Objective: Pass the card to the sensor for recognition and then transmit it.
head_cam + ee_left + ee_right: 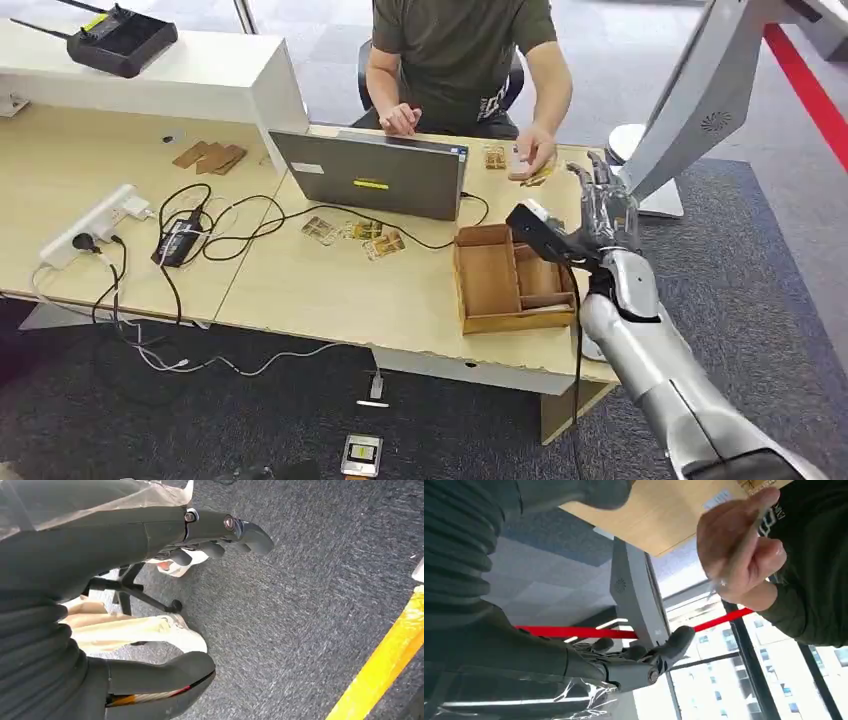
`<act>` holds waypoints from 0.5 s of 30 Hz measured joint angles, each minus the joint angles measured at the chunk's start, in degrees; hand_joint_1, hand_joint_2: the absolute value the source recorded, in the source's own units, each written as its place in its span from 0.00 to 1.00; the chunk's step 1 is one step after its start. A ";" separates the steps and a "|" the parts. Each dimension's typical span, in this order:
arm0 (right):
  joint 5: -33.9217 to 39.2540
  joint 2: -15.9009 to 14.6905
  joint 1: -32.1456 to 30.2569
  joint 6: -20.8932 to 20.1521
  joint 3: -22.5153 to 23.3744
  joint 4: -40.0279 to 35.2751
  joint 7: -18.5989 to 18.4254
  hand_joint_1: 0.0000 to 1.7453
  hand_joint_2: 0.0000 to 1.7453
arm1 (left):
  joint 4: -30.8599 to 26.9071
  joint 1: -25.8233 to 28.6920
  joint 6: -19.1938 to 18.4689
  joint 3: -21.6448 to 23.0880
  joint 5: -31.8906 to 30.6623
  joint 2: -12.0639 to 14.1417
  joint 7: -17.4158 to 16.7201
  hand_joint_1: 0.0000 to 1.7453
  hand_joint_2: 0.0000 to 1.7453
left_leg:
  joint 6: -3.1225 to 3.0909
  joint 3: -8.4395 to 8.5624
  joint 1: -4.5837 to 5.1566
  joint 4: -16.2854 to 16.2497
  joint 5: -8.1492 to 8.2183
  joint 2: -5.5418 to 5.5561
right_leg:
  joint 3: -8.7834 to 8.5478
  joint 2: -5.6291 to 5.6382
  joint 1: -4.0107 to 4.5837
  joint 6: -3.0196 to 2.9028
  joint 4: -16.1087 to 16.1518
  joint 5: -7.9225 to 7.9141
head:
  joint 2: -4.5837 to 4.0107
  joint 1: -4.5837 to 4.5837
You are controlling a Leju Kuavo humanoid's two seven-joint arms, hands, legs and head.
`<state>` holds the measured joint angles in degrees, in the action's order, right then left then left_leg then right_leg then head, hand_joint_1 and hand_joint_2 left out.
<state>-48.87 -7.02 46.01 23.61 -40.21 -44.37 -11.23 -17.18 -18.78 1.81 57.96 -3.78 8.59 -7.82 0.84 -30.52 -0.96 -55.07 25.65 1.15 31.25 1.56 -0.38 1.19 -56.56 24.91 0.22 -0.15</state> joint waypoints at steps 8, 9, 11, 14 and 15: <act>31.45 -5.83 -8.50 10.26 10.15 -6.22 13.98 0.00 1.00 | 0.24 2.27 2.90 -0.61 1.25 0.50 0.17 0.00 1.00 | -0.06 0.00 0.01 -0.01 0.06 0.01 | -0.05 -0.01 0.00 0.03 0.13 0.02 | 0.00 0.02; 36.69 -6.70 -10.11 12.77 12.14 -6.90 16.62 0.00 1.00 | 0.26 2.63 3.49 -0.81 1.57 0.63 0.35 0.00 1.00 | -0.11 0.04 0.00 -0.02 0.10 0.00 | -0.07 -0.02 0.00 0.05 0.18 0.03 | 0.00 0.02; 45.43 -8.99 -13.88 14.45 16.97 -6.97 22.13 0.00 1.00 | 0.26 3.81 4.94 -1.31 2.38 1.12 0.70 0.00 1.00 | -0.19 0.07 -0.01 -0.01 0.16 0.08 | -0.25 -0.12 0.01 0.14 0.26 0.09 | 0.00 -0.02; 54.25 -11.48 -18.61 13.11 23.68 -5.50 24.43 0.00 1.00 | 0.35 5.84 6.45 -2.34 3.70 1.77 1.23 0.00 1.00 | -0.22 0.02 0.02 0.00 0.23 0.01 | -0.15 -0.02 -0.01 0.15 0.26 0.10 | 0.00 0.02; 56.26 -12.15 -19.59 11.11 24.96 -3.90 24.06 0.00 1.00 | 0.37 6.19 6.97 -2.67 4.18 2.01 1.51 0.00 1.00 | -0.26 0.04 0.02 0.00 0.27 -0.02 | -0.16 0.01 -0.01 0.15 0.28 0.10 | 0.00 0.02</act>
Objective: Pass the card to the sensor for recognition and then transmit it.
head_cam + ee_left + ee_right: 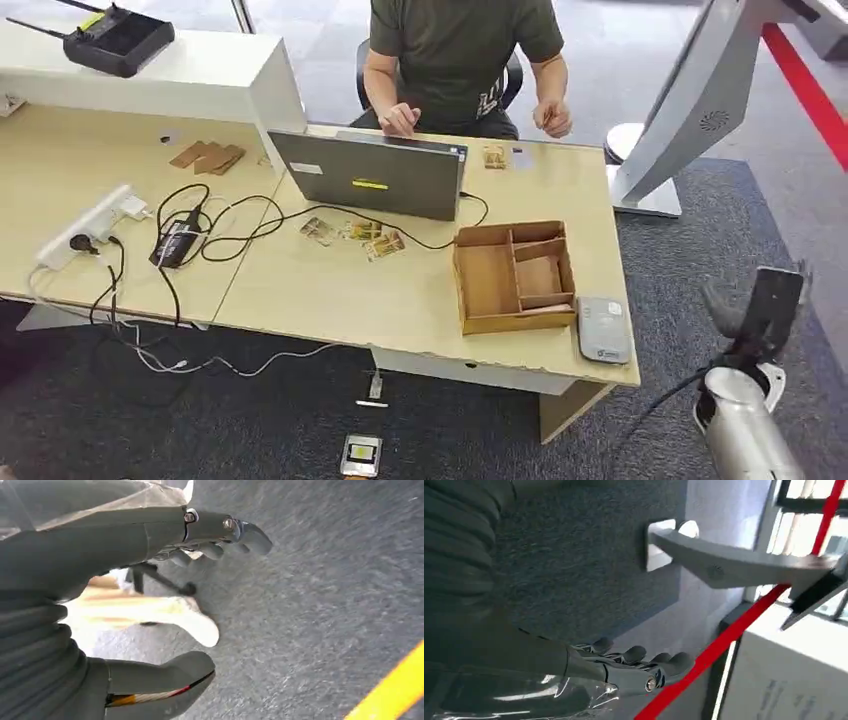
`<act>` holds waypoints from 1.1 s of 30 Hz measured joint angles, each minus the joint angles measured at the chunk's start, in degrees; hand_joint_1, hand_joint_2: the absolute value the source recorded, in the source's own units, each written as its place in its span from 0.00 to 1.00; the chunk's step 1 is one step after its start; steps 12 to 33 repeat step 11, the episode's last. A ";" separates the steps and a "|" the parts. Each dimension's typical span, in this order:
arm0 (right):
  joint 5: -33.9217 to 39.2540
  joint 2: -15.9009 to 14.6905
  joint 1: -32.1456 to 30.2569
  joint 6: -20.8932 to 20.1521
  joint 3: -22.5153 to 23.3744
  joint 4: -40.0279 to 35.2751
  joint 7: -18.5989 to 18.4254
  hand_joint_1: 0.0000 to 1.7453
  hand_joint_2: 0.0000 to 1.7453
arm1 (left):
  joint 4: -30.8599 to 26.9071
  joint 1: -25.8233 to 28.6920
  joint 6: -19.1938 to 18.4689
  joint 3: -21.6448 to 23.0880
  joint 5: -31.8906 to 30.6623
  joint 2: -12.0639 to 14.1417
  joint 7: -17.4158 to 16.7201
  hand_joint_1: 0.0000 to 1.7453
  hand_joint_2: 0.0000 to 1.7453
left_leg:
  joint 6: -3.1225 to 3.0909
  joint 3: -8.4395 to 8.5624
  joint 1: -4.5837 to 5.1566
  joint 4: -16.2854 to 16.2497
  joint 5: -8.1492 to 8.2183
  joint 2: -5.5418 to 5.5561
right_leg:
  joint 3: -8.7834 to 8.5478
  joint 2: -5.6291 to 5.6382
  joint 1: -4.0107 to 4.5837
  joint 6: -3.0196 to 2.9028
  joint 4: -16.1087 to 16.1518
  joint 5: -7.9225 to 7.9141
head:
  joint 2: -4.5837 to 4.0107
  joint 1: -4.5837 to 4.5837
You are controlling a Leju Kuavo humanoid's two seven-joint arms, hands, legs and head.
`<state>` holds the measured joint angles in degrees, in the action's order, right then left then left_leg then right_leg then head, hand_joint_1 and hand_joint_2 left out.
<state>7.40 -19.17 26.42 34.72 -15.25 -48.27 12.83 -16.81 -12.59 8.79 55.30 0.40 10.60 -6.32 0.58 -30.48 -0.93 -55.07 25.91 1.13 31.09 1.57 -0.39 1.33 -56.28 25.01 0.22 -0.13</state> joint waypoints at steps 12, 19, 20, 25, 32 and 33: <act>21.04 0.16 -12.68 -37.04 5.02 22.17 -13.34 0.00 1.00 | 0.20 2.46 -0.31 -3.12 2.79 1.70 3.19 0.00 1.00 | 0.00 -0.02 -0.05 0.02 0.03 0.25 | -0.07 -0.29 0.04 0.00 -0.03 0.17 | 0.00 0.00; 21.04 0.16 -12.68 -37.04 5.02 22.17 -13.34 0.00 1.00 | 0.20 2.46 -0.31 -3.12 2.79 1.70 3.19 0.00 1.00 | 0.00 -0.02 -0.05 0.02 0.03 0.25 | -0.07 -0.29 0.04 0.00 -0.03 0.17 | 0.00 0.00; 21.04 0.16 -12.68 -37.04 5.02 22.17 -13.34 0.00 1.00 | 0.20 2.46 -0.31 -3.12 2.79 1.70 3.19 0.00 1.00 | 0.00 -0.02 -0.05 0.02 0.03 0.25 | -0.07 -0.29 0.04 0.00 -0.03 0.17 | 0.00 0.00; 21.04 0.16 -12.68 -37.04 5.02 22.17 -13.34 0.00 1.00 | 0.20 2.46 -0.31 -3.12 2.79 1.70 3.19 0.00 1.00 | 0.00 -0.02 -0.05 0.02 0.03 0.25 | -0.07 -0.29 0.04 0.00 -0.03 0.17 | 0.00 0.00; 21.04 0.16 -12.68 -37.04 5.02 22.17 -13.34 0.00 1.00 | 0.20 2.46 -0.31 -3.12 2.79 1.70 3.19 0.00 1.00 | 0.00 -0.02 -0.05 0.02 0.03 0.25 | -0.07 -0.29 0.04 0.00 -0.03 0.17 | 0.00 0.00; 21.04 0.16 -12.68 -37.04 5.02 22.17 -13.34 0.00 1.00 | 0.20 2.46 -0.31 -3.12 2.79 1.70 3.19 0.00 1.00 | 0.00 -0.02 -0.05 0.02 0.03 0.25 | -0.07 -0.29 0.04 0.00 -0.03 0.17 | 0.00 0.00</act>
